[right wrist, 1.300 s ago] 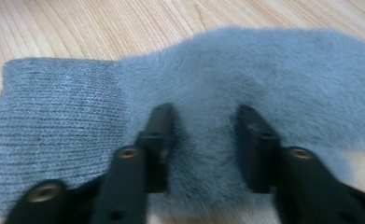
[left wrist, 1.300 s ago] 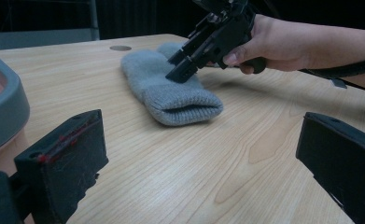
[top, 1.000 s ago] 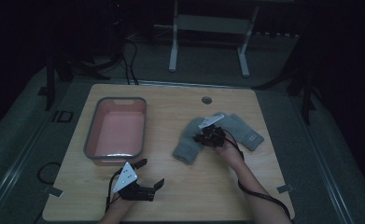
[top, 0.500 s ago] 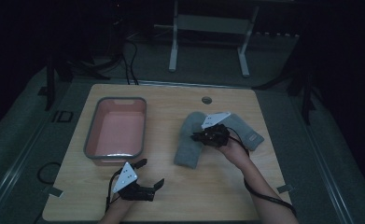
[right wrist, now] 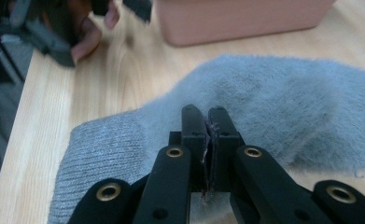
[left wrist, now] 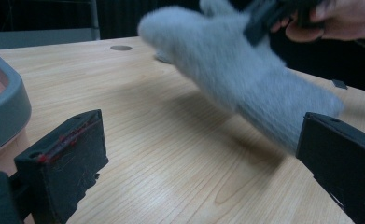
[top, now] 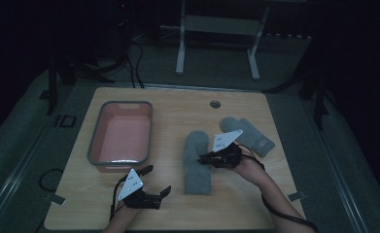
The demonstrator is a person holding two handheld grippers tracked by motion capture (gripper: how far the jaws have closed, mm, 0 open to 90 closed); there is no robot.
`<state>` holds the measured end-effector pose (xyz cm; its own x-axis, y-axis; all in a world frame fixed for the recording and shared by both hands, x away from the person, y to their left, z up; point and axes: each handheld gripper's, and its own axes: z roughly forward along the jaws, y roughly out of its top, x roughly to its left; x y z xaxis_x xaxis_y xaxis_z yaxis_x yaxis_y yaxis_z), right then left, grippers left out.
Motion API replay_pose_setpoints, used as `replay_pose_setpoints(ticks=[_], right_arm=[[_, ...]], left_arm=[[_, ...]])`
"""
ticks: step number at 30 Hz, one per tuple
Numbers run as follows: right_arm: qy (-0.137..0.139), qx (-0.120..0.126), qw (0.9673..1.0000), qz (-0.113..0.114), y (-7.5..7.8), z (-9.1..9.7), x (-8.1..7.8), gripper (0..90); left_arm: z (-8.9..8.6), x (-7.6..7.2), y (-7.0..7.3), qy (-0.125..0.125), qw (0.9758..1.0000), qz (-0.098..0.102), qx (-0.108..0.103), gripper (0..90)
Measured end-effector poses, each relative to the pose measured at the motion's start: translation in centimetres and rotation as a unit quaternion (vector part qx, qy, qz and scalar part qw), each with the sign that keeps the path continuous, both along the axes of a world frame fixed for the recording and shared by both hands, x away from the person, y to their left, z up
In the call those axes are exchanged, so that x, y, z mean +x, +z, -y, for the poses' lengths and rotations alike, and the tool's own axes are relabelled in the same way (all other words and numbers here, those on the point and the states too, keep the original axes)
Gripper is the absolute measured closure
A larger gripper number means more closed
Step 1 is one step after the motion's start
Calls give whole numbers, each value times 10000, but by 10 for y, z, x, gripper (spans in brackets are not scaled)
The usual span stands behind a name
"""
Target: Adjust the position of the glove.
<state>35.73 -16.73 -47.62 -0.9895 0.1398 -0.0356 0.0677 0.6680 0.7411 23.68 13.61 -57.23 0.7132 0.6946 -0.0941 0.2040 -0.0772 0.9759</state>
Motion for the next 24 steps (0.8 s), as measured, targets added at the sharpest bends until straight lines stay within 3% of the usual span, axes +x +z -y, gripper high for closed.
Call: replay_pose_setpoints(ticks=[5,9,13,16,18,24], right_arm=[[117,-183,9994,-254,-25,1,9,874],[-56,-405,9979,-506,-49,4,22,870],[-216,-259,9965,-766,-61,11,32,739],[-339,-246,9956,-834,-61,14,35,631],[-391,-237,9961,-756,-56,15,33,549],[-563,-183,9972,-453,-36,24,30,445]], left_arm=[[0,0,0,1,10000,0,-3,21],[0,0,0,-6,10000,-10,-5,21],[0,0,0,-4,10000,0,-13,21],[-1,0,0,0,10000,-1,-18,20],[-1,0,0,0,10000,0,-23,21],[-1,0,0,-1,10000,11,-25,21]])
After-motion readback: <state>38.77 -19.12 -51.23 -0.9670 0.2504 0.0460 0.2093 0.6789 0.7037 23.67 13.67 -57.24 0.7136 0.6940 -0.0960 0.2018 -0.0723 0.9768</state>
